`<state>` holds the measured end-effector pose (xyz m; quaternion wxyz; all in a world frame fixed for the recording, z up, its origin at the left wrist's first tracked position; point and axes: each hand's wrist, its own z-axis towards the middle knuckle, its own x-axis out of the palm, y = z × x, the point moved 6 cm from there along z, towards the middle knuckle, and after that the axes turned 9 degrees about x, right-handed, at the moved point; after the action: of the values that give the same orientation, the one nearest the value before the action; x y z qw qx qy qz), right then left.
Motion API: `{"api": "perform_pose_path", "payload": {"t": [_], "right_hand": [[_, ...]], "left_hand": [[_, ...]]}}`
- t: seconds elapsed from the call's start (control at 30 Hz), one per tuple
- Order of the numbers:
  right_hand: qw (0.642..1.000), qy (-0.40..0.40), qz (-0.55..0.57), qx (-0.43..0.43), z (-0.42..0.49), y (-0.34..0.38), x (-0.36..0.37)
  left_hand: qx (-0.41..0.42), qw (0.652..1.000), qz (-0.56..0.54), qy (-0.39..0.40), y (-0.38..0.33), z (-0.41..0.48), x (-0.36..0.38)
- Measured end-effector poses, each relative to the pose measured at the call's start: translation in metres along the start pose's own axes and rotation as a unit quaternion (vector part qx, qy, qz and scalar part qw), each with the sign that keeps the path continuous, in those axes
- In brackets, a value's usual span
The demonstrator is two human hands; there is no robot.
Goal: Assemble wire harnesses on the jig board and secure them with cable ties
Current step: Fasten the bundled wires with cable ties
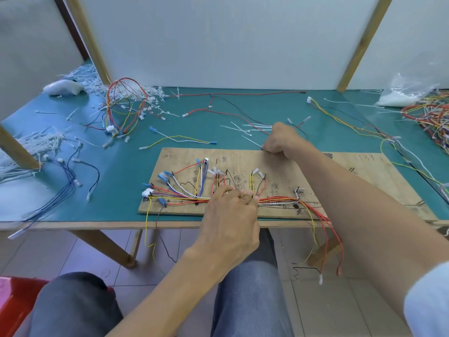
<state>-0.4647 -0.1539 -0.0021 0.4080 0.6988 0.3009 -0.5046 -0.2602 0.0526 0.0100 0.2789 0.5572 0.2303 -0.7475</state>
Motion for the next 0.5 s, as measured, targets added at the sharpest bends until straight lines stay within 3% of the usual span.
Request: {"api": "perform_pose_path", "payload": {"t": [0.17,0.33,0.5], "right_hand": [[0.998,-0.025,-0.016,-0.057,-0.006,-0.003,-0.008],[0.972,-0.110,0.140,-0.154,-0.053,-0.002,-0.041],[0.925,-0.083,0.273,-0.249,-0.123,0.012,-0.055]], "left_hand": [[-0.005,1.000,0.001,0.002,0.001,0.000,-0.003],[-0.034,0.999,-0.034,0.004,0.000,-0.010,0.003],[-0.048,0.994,-0.099,-0.030,0.008,-0.018,0.001]]}}
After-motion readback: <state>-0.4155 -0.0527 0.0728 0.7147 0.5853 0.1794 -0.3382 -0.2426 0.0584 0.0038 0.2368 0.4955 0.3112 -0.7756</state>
